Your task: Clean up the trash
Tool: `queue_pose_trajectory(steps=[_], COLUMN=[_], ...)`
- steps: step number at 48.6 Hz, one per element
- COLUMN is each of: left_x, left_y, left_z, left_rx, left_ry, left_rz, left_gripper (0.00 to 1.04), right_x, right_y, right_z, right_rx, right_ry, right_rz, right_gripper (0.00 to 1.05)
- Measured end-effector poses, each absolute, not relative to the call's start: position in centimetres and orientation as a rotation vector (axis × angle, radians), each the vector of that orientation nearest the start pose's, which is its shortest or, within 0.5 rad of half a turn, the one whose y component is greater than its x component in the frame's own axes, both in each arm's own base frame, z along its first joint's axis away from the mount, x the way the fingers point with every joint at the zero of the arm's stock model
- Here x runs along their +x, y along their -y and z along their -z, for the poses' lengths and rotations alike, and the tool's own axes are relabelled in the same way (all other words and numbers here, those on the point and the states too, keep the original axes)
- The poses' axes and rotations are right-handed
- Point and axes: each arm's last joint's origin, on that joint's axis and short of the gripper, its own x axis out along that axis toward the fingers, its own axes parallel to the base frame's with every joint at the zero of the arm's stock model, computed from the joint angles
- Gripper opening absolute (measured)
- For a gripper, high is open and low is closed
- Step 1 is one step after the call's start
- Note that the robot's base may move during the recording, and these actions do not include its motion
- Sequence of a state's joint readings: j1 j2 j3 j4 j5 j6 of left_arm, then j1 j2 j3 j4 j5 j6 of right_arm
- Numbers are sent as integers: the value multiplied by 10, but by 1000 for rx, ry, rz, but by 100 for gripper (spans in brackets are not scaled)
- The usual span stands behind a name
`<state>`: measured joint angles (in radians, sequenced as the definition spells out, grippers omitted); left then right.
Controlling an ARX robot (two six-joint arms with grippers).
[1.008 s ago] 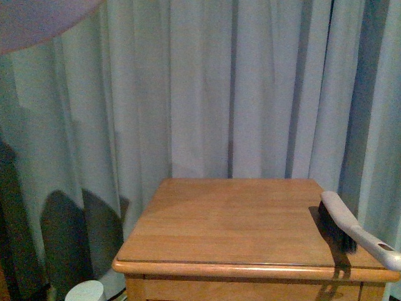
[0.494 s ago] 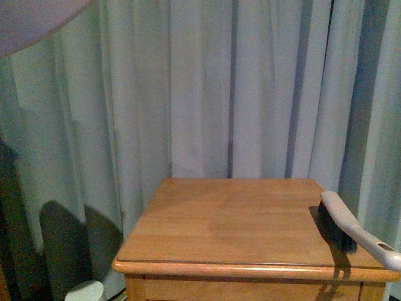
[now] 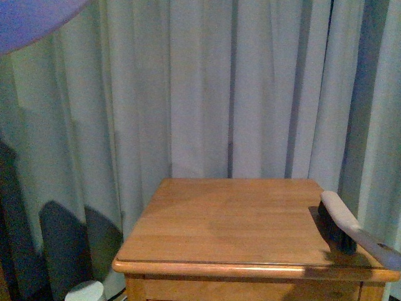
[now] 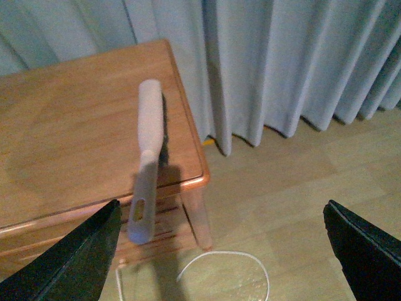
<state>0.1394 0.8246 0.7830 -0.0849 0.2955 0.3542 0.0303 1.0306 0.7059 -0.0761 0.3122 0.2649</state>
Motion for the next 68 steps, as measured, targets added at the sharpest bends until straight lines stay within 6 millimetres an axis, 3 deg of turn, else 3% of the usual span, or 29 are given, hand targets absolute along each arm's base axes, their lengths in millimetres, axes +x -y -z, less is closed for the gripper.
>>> queue_pose_trajectory(steps=[12,31,53,68], left_x=[182,182,182,182], left_y=[-17,-17,-17,-17], left_z=[-335,-335,-335,-335], left_rx=[325,325,325,325], left_ry=[-95,-95,-95,-95], left_rz=[175,176,176,175], left_gripper=[28,28,28,28], right_x=[298,357,388,394], right_y=[4,-1,-25,-32], right_z=[-279,-238,-187,-175], right_rx=[227,253,271,263], right_ry=[-586,-746,-815,-835], right_rz=[309,328,308,303], right_gripper=[97,97,97,97])
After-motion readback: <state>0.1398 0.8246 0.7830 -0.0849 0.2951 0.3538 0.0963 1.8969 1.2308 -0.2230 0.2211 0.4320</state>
